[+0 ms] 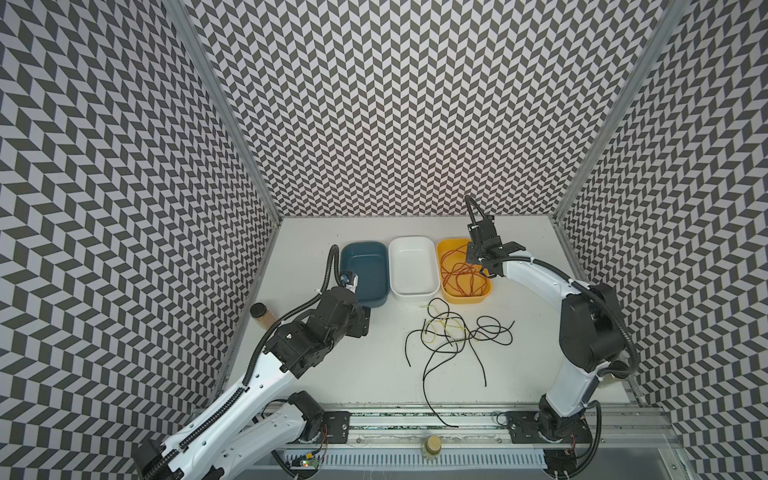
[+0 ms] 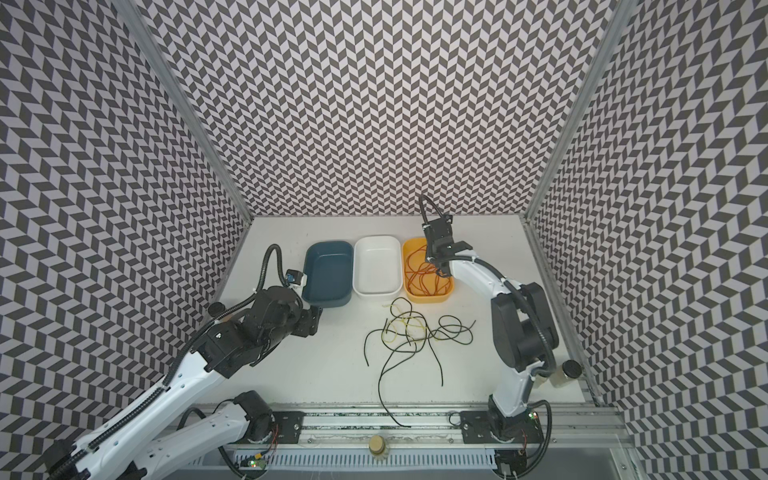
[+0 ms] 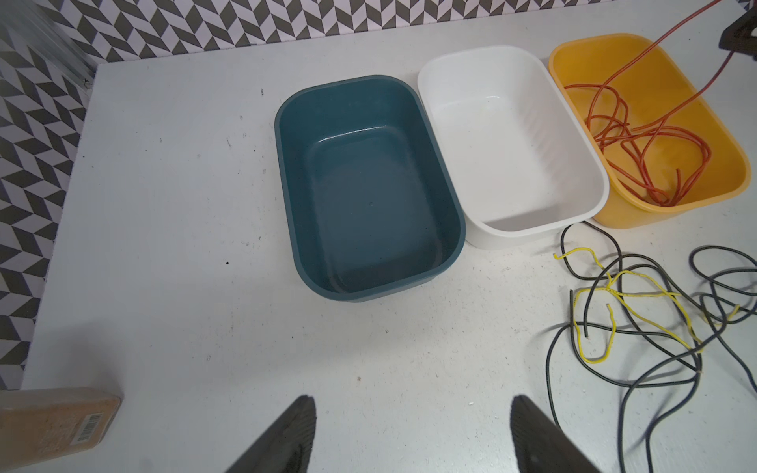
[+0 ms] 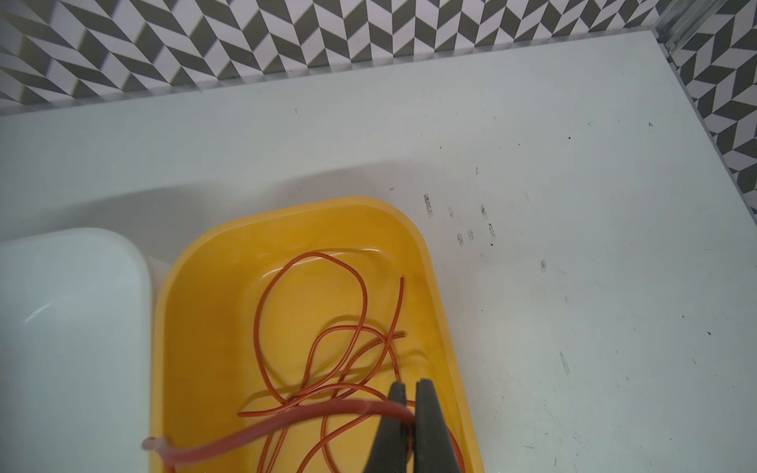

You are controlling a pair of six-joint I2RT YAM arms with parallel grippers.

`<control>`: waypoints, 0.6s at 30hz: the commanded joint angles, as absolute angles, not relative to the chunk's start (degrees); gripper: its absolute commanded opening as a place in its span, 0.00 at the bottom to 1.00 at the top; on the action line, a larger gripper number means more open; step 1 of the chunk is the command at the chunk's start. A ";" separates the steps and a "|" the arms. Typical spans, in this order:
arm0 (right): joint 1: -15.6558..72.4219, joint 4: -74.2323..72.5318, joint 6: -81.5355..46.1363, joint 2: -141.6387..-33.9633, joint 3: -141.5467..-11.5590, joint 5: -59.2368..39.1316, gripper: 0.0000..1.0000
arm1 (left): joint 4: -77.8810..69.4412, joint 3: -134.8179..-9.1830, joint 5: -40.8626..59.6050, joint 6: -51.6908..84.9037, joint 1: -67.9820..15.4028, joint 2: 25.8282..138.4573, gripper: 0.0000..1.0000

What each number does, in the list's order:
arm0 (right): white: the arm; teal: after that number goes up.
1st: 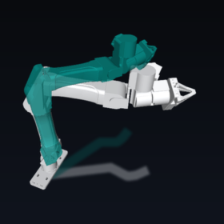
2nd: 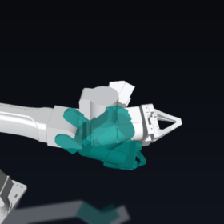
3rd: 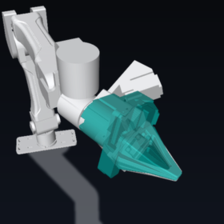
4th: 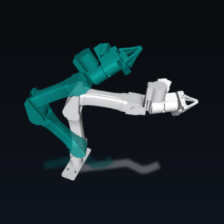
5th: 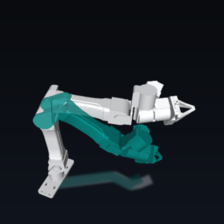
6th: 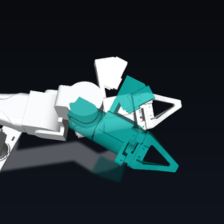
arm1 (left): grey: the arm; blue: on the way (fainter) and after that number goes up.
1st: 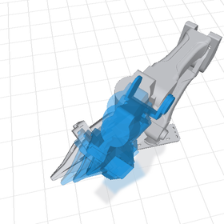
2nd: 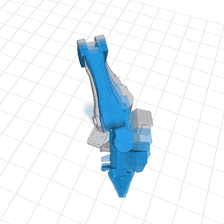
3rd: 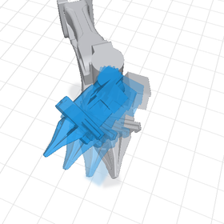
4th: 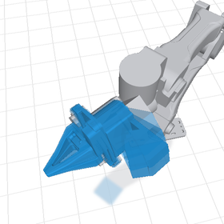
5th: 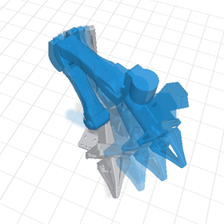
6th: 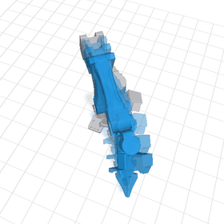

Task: Untangle the cables
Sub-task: 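Lower the red wire into the yellow bin and open the right gripper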

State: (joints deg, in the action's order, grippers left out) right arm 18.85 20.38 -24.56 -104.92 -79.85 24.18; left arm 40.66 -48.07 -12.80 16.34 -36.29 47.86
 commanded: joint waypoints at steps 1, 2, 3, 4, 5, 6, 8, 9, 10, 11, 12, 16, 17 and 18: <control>18.31 24.01 -27.07 -106.66 -82.40 27.24 0.00 | 40.09 -47.59 -12.74 15.97 -35.94 47.95 0.77; 18.25 24.34 -27.16 -107.01 -82.62 27.25 0.00 | 40.12 -47.61 -12.75 15.99 -35.94 47.98 0.77; 18.18 24.94 -27.55 -107.59 -83.06 27.17 0.00 | 40.09 -47.55 -12.74 16.00 -35.89 48.12 0.77; 18.13 25.64 -27.76 -108.15 -83.53 27.21 0.00 | 40.08 -47.68 -12.74 15.91 -35.88 48.29 0.77; 18.14 26.32 -27.89 -108.72 -83.91 27.18 0.00 | 40.14 -47.65 -12.74 15.91 -35.90 48.33 0.77; 18.14 27.38 -27.97 -109.45 -84.75 27.03 0.00 | 40.19 -47.68 -12.66 15.91 -35.90 48.34 0.77; 18.03 29.51 -28.29 -110.86 -86.19 26.79 0.01 | 40.18 -47.71 -12.66 15.91 -35.87 48.38 0.77; 18.08 30.64 -28.28 -111.47 -86.87 26.44 0.04 | 40.17 -47.67 -12.66 15.91 -35.86 48.34 0.77; 18.05 32.15 -28.27 -111.83 -87.91 25.89 0.07 | 40.21 -47.67 -12.66 15.90 -35.86 48.34 0.77; 18.10 33.90 -28.13 -111.93 -88.79 25.52 0.09 | 40.21 -47.65 -12.63 15.89 -35.86 48.34 0.77; 18.11 35.03 -28.10 -111.97 -89.59 25.28 0.12 | 40.19 -47.68 -12.57 15.91 -35.85 48.34 0.77; 18.19 36.76 -28.57 -109.86 -89.97 24.24 0.23 | 40.17 -47.67 -12.57 15.90 -35.86 48.56 0.77; 18.18 36.78 -28.75 -109.04 -89.82 23.88 0.25 | 40.17 -47.68 -12.57 15.86 -35.86 48.52 0.77; 18.12 36.81 -28.87 -108.14 -89.61 23.45 0.29 | 40.21 -47.67 -12.48 15.90 -35.86 48.52 0.77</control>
